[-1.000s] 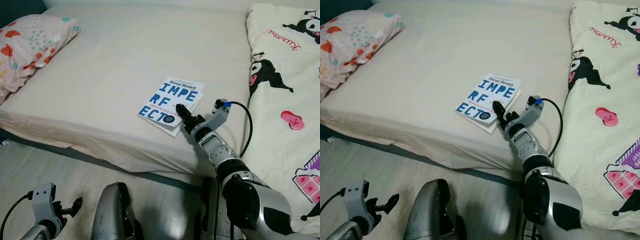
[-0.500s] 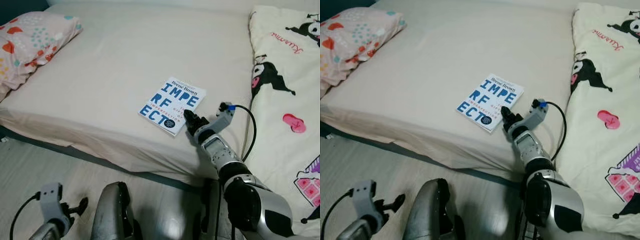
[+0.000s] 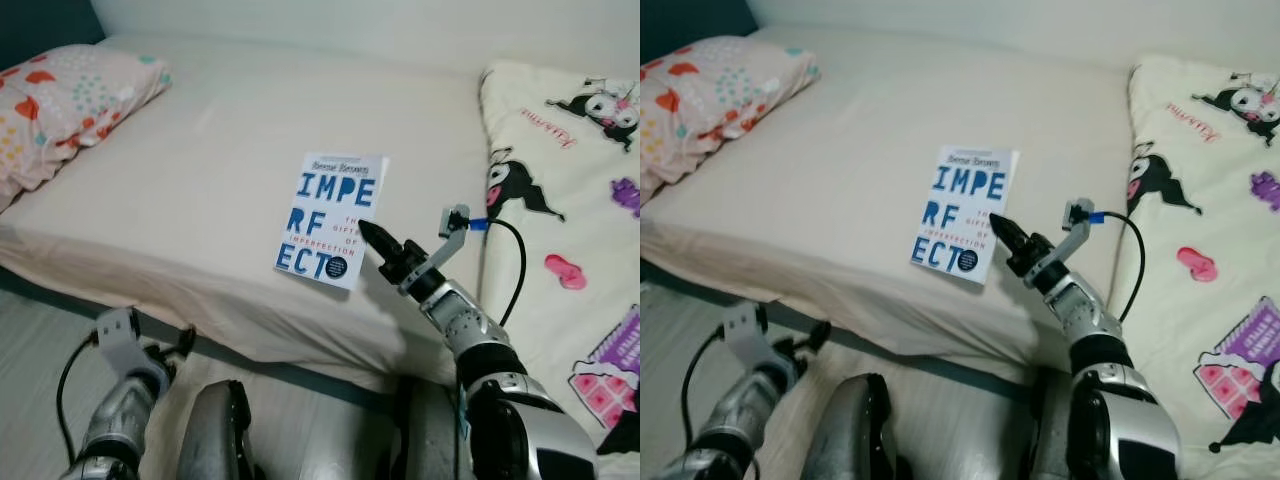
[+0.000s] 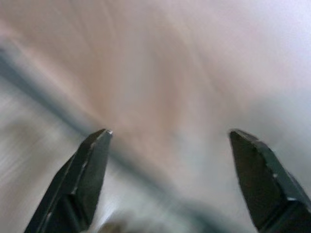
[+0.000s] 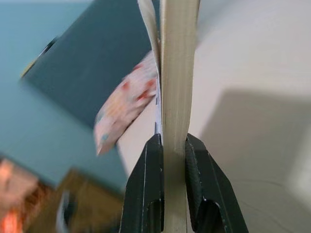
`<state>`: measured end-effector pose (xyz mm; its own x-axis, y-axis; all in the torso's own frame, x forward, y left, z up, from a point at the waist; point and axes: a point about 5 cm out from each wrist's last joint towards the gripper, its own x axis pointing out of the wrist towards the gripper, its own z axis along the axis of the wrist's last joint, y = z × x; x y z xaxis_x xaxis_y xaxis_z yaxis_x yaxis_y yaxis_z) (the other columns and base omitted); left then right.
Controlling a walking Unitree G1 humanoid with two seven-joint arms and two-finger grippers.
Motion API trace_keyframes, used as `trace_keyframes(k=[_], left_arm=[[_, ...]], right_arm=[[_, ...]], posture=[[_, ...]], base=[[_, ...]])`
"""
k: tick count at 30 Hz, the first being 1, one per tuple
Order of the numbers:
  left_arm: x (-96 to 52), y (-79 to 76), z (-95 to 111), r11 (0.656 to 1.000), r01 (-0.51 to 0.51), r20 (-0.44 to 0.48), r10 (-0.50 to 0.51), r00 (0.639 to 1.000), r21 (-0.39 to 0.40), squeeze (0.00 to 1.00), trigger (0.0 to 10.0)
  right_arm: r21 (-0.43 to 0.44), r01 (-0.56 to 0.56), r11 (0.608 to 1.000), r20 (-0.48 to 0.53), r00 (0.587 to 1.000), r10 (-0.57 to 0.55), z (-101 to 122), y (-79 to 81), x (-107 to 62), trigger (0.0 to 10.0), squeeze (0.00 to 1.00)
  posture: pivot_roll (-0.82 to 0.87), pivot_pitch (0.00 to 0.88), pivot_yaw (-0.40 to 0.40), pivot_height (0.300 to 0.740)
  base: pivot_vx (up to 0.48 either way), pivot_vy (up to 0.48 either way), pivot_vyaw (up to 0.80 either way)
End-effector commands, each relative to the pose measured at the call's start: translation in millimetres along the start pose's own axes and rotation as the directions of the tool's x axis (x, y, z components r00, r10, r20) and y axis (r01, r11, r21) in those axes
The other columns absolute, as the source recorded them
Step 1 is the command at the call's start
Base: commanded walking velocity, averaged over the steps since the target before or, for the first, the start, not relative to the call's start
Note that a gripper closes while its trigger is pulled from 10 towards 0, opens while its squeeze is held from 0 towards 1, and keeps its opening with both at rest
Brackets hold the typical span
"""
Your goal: Clean up the room
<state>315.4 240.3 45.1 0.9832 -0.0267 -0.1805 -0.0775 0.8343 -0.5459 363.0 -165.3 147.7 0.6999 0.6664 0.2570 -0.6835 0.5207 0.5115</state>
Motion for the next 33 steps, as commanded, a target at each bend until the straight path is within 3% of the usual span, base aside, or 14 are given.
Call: trace_keyframes(k=[1,4,9,10,11,12,13,14,17,21,24,27,29,33], left_arm=[[2.9,-2.1,14,0.993,0.060,0.065,-0.054,0.996,-0.102,0.00,10.0],[12.4,-22.1,40,0.958,0.252,0.150,-0.232,0.961,-0.137,0.00,10.0],[10.7,-74.9,83,0.693,0.708,0.251,-0.667,0.701,-0.136,0.00,10.0],[10.7,-74.9,83,0.693,0.708,0.251,-0.667,0.701,-0.136,0.00,10.0],[5.0,-86.0,91,0.593,0.791,0.284,-0.740,0.610,-0.152,0.00,10.0],[5.0,-86.0,91,0.593,0.791,0.284,-0.740,0.610,-0.152,0.00,10.0],[-1.5,-94.7,97,0.497,0.852,0.314,-0.793,0.522,-0.163,0.00,10.0],[-1.5,-94.7,97,0.497,0.852,0.314,-0.793,0.522,-0.163,0.00,10.0],[-17.6,-107.1,99,0.315,0.937,0.314,-0.883,0.348,-0.153,0.00,10.0],[-31.7,-111.0,88,0.210,0.969,0.239,-0.942,0.236,-0.130,0.00,10.0],[-35.9,-112.5,80,0.193,0.974,0.172,-0.962,0.212,-0.118,0.00,10.0],[-33.0,-113.4,76,0.234,0.967,0.139,-0.959,0.247,-0.106,0.00,10.0],[-23.9,-116.1,69,0.331,0.941,0.094,-0.937,0.337,-0.078,0.00,10.0],[-21.5,-116.8,69,0.352,0.933,0.102,-0.928,0.358,-0.075,0.00,10.0]], right_arm=[[-0.073,-0.088,0.993,-0.023,0.996,0.086,15,6.6,-0.9,0.0,0.00],[-0.109,-0.177,0.978,-0.085,0.982,0.168,28,13.0,-6.1,0.0,0.00],[-0.130,-0.426,0.895,-0.326,0.871,0.367,44,33.8,-17.7,0.0,0.00],[-0.130,-0.426,0.895,-0.326,0.871,0.367,44,33.8,-17.7,0.0,0.00],[-0.128,-0.456,0.881,-0.375,0.844,0.383,47,36.0,-19.4,0.0,0.00],[-0.128,-0.456,0.881,-0.375,0.844,0.383,47,36.0,-19.4,0.0,0.00],[-0.124,-0.483,0.867,-0.415,0.819,0.397,49,38.7,-20.3,0.0,0.00],[-0.124,-0.483,0.867,-0.415,0.819,0.397,49,38.7,-20.3,0.0,0.00],[-0.107,-0.544,0.832,-0.485,0.759,0.434,53,47.1,-21.1,0.0,0.00],[-0.088,-0.593,0.801,-0.501,0.721,0.479,57,57.9,-19.8,0.0,0.00],[-0.084,-0.618,0.782,-0.469,0.717,0.516,64,66.8,-17.3,0.0,0.00],[-0.071,-0.639,0.766,-0.444,0.708,0.549,66,72.1,-16.0,0.0,0.00],[-0.042,-0.685,0.727,-0.376,0.685,0.624,75,82.8,-13.2,0.0,0.00],[-0.042,-0.690,0.723,-0.373,0.682,0.629,77,83.8,-13.4,0.0,0.00]], posture=[[0.11,0.065,-0.014,0.523],[0.10,0.048,-0.023,0.523],[0.08,0.013,-0.041,0.523],[0.08,0.013,-0.041,0.523],[0.08,0.001,-0.048,0.523],[0.08,0.001,-0.048,0.523],[0.08,0.000,-0.053,0.523],[0.08,0.000,-0.053,0.523],[0.07,0.000,-0.063,0.523],[0.07,0.000,-0.066,0.523],[0.07,0.000,-0.068,0.523],[0.07,0.000,-0.066,0.523],[0.07,0.000,-0.066,0.523],[0.06,0.000,-0.066,0.523]], base=[[0.000,0.000,0.00],[0.000,0.000,0.00],[0.000,0.000,0.00],[0.000,0.000,0.00],[0.000,0.000,0.00],[0.000,0.000,0.00],[0.000,0.000,0.00],[0.000,0.000,0.00],[0.000,0.000,0.00],[0.000,0.000,0.00],[0.000,0.000,0.00],[0.000,0.000,0.00],[0.000,0.000,0.00],[0.000,0.000,0.00]])
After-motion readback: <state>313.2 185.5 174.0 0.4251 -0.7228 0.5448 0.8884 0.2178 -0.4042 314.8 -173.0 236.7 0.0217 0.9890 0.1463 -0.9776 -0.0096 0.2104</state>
